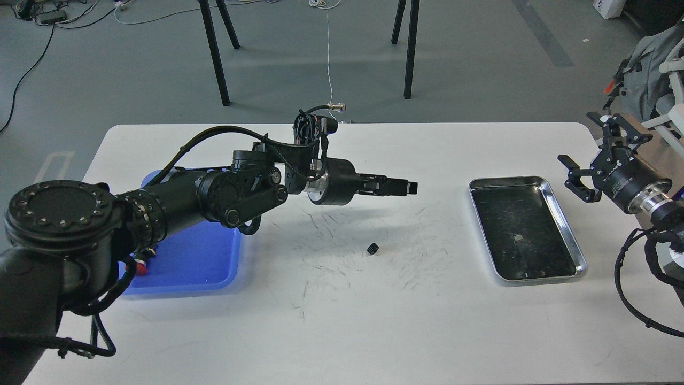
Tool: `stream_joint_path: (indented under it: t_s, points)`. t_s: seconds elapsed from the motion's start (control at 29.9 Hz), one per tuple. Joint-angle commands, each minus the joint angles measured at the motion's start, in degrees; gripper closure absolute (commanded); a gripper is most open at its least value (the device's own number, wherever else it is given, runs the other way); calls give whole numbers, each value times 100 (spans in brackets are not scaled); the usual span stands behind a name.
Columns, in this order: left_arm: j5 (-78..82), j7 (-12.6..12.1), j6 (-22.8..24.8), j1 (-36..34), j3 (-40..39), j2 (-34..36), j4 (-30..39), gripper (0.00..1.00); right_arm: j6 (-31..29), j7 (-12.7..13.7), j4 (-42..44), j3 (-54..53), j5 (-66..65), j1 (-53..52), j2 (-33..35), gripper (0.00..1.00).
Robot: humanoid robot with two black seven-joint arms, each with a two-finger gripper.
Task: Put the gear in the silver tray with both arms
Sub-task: 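Raise the left arm away and swing the right gripper toward the gear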
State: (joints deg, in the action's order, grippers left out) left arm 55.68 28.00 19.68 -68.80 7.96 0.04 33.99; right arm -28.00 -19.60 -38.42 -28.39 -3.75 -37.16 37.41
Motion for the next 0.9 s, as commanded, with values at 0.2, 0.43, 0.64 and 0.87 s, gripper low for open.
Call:
stream_joint_path:
  t_s: [0.2, 0.43, 0.64, 0.87]
  points:
    - [-1480, 0, -8, -90, -996, 470, -59, 1, 0, -18, -96, 9, -266, -10, 3, 2]
    - [-1885, 0, -17, 182, -2148, 848, -111, 0, 0, -114, -429, 9, -1223, -28, 12, 2]
    - [-2289, 0, -61, 464, -2360, 910, -155, 0, 0, -167, -1079, 9, -2681, -72, 21, 2]
    - [-2483, 0, -263, 727, -2369, 989, -147, 0, 0, -80, -1362, 9, -3572, -221, 12, 2]
